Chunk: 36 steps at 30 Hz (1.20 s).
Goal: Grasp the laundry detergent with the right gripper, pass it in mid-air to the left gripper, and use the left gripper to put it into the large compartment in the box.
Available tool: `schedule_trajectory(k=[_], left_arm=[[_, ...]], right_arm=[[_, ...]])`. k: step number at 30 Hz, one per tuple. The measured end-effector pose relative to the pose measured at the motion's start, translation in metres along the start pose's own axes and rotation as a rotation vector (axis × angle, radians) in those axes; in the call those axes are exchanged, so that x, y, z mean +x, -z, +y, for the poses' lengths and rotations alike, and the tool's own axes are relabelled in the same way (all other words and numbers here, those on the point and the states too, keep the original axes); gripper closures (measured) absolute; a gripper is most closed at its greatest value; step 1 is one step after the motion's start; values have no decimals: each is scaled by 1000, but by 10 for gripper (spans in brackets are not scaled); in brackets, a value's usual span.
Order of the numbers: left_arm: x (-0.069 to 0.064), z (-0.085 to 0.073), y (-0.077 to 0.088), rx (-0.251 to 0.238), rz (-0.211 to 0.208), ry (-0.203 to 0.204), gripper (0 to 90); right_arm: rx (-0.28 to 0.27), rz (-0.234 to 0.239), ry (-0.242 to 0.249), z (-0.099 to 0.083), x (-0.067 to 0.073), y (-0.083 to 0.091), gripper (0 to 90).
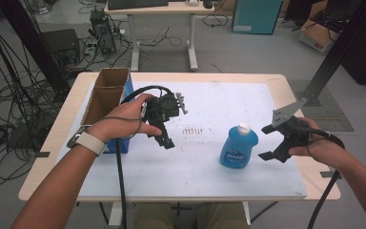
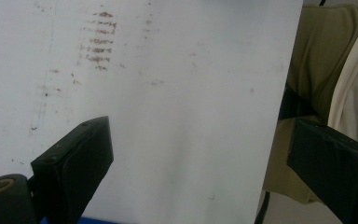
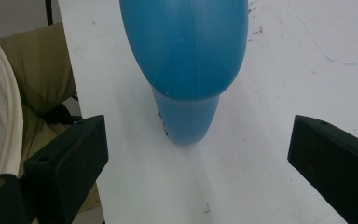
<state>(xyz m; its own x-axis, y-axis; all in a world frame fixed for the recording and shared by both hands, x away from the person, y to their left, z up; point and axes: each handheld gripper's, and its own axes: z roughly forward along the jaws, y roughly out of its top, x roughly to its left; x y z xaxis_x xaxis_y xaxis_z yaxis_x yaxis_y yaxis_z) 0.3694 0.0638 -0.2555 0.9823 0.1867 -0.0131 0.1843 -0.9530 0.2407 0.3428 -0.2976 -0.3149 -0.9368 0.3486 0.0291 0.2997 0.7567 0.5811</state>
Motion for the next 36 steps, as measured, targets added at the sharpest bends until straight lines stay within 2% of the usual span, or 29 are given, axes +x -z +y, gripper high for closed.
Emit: schedule_trajectory(k=[1, 2, 8, 9, 14, 15, 18, 22, 23, 28, 31, 32, 33, 36], left_arm=[[1, 0, 0, 3, 3, -10, 74], [0, 0, 0, -6, 2, 2, 74], [0, 1, -1, -3, -1, 3, 74], [1, 1, 0, 7, 0, -8, 75], [0, 0, 0, 1, 0, 4, 75], [1, 0, 1, 13, 1, -9, 75], [0, -1, 0, -9, 8, 8, 75], [0, -1, 0, -6, 7, 10, 75], [1, -1, 0, 3, 8, -1, 75], [0, 0, -1, -5, 4, 12, 75], [1, 0, 0, 9, 3, -1, 75], [0, 0, -1, -1, 8, 5, 75], [1, 0, -1, 9, 8, -8, 75], [0, 0, -2, -3, 3, 10, 75]], right_arm=[[-7, 0, 3, -1, 0, -1, 50], [-14, -1, 3, -1, -1, -1, 50], [-41, 0, 10, -4, -2, -5, 50], [-46, 1, 14, -4, -2, -6, 50], [-69, 3, 18, -5, -2, -9, 50], [-72, 4, 17, -5, -2, -10, 50], [-79, 5, 21, -5, -3, -12, 51], [-89, 9, 20, -6, -4, -14, 51], [-91, 10, 21, -7, -4, -15, 51], [-111, 14, 26, -8, -4, -18, 52], [-121, 13, 28, -10, -4, -20, 53], [-121, 19, 26, -10, -4, -21, 54], [-123, 18, 27, -10, -4, -21, 53], [-139, 16, 30, -10, -4, -22, 54]])
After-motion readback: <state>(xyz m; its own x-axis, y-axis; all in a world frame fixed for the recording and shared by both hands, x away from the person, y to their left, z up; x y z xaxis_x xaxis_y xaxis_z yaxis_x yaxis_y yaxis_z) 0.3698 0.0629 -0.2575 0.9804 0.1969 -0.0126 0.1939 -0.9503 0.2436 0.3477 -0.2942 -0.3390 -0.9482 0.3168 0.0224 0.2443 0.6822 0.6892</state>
